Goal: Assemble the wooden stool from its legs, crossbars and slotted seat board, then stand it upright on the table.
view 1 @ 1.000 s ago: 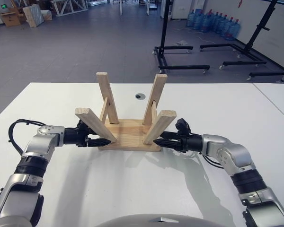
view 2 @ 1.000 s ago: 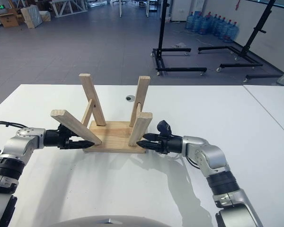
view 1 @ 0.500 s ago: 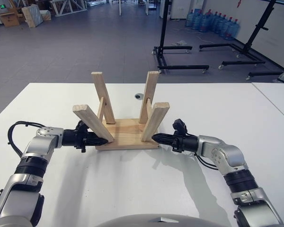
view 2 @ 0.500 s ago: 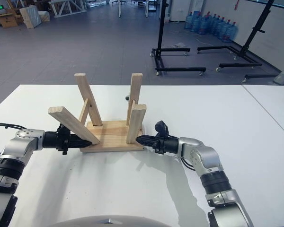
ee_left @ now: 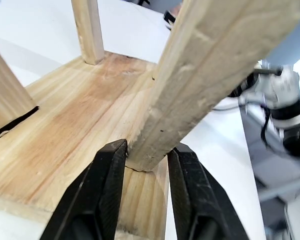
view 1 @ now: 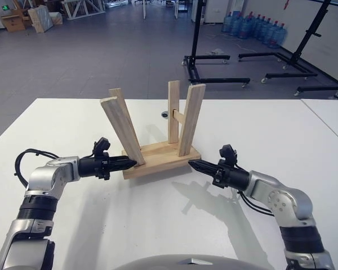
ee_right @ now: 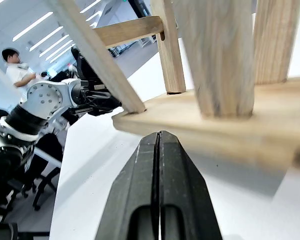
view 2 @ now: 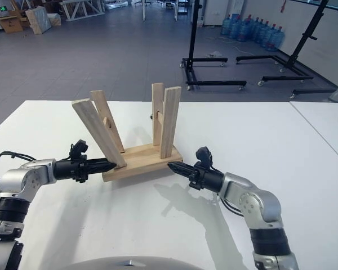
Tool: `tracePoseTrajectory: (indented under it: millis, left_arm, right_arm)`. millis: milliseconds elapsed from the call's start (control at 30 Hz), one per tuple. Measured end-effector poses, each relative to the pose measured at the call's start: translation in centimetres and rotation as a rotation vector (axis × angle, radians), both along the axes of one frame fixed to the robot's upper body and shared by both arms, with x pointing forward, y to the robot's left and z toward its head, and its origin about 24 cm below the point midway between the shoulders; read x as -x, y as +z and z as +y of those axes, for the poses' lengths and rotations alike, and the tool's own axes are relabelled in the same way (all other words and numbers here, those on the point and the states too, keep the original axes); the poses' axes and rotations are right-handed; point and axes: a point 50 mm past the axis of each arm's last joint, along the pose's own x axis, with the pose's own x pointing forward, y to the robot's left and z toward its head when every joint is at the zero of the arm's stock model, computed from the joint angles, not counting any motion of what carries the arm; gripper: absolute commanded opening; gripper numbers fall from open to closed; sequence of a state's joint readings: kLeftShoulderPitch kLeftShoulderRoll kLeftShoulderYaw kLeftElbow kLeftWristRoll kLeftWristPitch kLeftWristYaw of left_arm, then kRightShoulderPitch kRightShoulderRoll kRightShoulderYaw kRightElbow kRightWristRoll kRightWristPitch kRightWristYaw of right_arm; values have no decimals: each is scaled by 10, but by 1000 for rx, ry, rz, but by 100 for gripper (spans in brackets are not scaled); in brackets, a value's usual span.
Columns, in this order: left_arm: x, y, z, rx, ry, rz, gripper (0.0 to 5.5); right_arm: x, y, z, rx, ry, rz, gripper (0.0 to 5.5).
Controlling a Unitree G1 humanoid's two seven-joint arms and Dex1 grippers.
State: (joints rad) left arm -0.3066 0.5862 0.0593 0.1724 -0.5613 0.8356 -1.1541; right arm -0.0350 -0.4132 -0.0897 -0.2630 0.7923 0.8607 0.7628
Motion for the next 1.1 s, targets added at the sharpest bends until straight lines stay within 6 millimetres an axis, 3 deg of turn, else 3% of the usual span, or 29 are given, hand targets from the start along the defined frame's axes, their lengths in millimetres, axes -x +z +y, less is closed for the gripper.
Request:
tracePoseTrajectory:
  millis: [167,300,400,467,567,633,733,833,967,1033,1100]
  left_arm:
    - [-7,20,-13,148,187,206,113]
    - [-9,32,-29,234,233,310,181]
    - [-5,33,-37,267,232,354,224]
    - [-3,33,-35,267,239,348,250]
    - [8,19,-24,167,282,344,294]
    - [24,23,-22,180,237,272,331]
    - [33,49,-29,238,149,106,331]
    - [37,58,-43,101,151,-90,331]
    - [45,37,-57,-248,213,-307,331]
    - [48,29,-63,-329,207,-381,331]
    - [52,21,-83,-336,186,-441,331]
  right_arm:
    - [23,-12,-1,-34,-78,93,0]
    - [39,-19,13,-65,-89,133,0]
    - [44,-23,22,-79,-89,158,0]
    - [47,-25,26,-84,-82,170,0]
    - [48,-25,28,-93,-94,166,0]
    - [49,-27,27,-89,-102,172,0]
    - [50,-26,28,-90,-107,167,0]
    - [52,-27,28,-87,-116,170,0]
    - [52,-27,26,-81,-128,161,0]
    - [52,-27,26,-80,-135,158,0]
    - [52,-27,26,-77,-141,158,0]
